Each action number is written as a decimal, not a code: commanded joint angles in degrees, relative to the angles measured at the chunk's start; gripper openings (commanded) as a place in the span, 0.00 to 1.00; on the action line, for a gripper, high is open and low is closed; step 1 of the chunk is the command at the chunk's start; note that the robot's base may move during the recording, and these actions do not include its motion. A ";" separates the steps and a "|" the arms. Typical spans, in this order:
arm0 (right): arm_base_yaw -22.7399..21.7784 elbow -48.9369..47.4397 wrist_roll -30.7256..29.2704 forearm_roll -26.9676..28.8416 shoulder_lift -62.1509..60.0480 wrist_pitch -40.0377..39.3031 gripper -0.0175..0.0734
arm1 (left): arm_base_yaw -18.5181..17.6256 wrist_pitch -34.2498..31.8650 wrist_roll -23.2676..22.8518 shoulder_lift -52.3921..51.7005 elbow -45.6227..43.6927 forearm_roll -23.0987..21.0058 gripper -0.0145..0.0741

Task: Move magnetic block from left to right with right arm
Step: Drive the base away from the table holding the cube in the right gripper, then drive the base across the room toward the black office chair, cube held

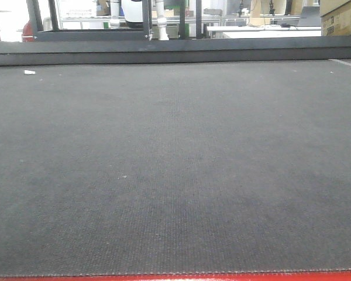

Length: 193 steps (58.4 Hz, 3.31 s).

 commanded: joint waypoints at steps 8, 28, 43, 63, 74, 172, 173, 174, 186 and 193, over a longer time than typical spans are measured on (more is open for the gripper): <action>-0.16 -1.50 -0.43 -0.79 0.50 -4.76 0.34 | -0.36 -5.06 -0.34 -0.76 0.62 -0.27 0.02; -0.16 -1.50 -0.43 -0.79 0.57 -4.72 0.34 | -0.36 -5.07 -0.34 -0.76 0.62 -0.27 0.02; -0.16 -1.50 -0.43 -0.79 0.57 -4.70 0.34 | -0.24 -5.07 -0.34 -0.76 0.62 -0.27 0.02; -0.16 -1.50 -0.43 -0.79 0.57 -4.70 0.34 | -0.24 -5.07 -0.34 -0.76 0.62 -0.27 0.02; -0.16 -1.50 -0.43 -0.79 0.57 -4.70 0.34 | -0.24 -5.07 -0.34 -0.76 0.62 -0.27 0.02; -0.16 -1.50 -0.43 -0.79 0.58 -4.69 0.34 | -0.24 -5.07 -0.34 -0.65 0.62 -0.27 0.02; -0.16 -1.50 -0.43 -0.79 0.58 -4.69 0.34 | -0.24 -5.07 -0.34 -0.65 0.62 -0.27 0.02; -0.16 -1.50 -0.43 -0.79 0.58 -4.69 0.34 | -0.24 -5.07 -0.34 -0.65 0.62 -0.27 0.02; -0.16 -1.50 -0.43 -0.79 0.58 -4.69 0.34 | -0.24 -5.07 -0.34 -0.65 0.62 -0.27 0.02; -0.16 -1.50 -0.43 -0.79 0.58 -4.69 0.34 | -0.24 -5.07 -0.34 -0.65 0.62 -0.27 0.02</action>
